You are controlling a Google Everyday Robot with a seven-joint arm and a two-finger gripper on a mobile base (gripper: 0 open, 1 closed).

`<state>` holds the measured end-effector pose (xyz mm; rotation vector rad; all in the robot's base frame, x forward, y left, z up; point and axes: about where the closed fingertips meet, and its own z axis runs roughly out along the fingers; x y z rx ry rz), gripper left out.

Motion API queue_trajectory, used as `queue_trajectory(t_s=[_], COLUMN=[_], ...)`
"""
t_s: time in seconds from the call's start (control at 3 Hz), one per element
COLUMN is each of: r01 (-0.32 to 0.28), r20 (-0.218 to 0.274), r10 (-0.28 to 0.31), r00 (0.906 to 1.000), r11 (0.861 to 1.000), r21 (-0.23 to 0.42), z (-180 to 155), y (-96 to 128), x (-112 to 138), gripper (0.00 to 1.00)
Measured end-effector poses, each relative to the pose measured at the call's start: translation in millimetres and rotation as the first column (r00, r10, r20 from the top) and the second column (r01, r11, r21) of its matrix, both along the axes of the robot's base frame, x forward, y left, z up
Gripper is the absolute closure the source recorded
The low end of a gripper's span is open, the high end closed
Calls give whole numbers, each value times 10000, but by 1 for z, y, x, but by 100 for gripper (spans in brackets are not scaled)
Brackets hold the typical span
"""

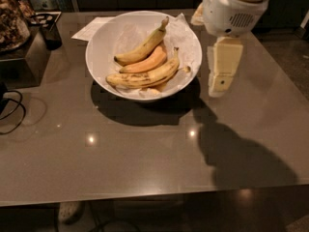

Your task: Pick banana from white bowl

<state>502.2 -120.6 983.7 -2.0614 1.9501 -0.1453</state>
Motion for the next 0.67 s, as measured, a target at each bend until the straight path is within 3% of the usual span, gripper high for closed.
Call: queue_trajectory(t_s=[0.67], r01=[-841], r20=[-303], r10=[855], r00=[9959], r11=[9954], r21=[454], z=[4], y=[37], x=[23], gripper=[0])
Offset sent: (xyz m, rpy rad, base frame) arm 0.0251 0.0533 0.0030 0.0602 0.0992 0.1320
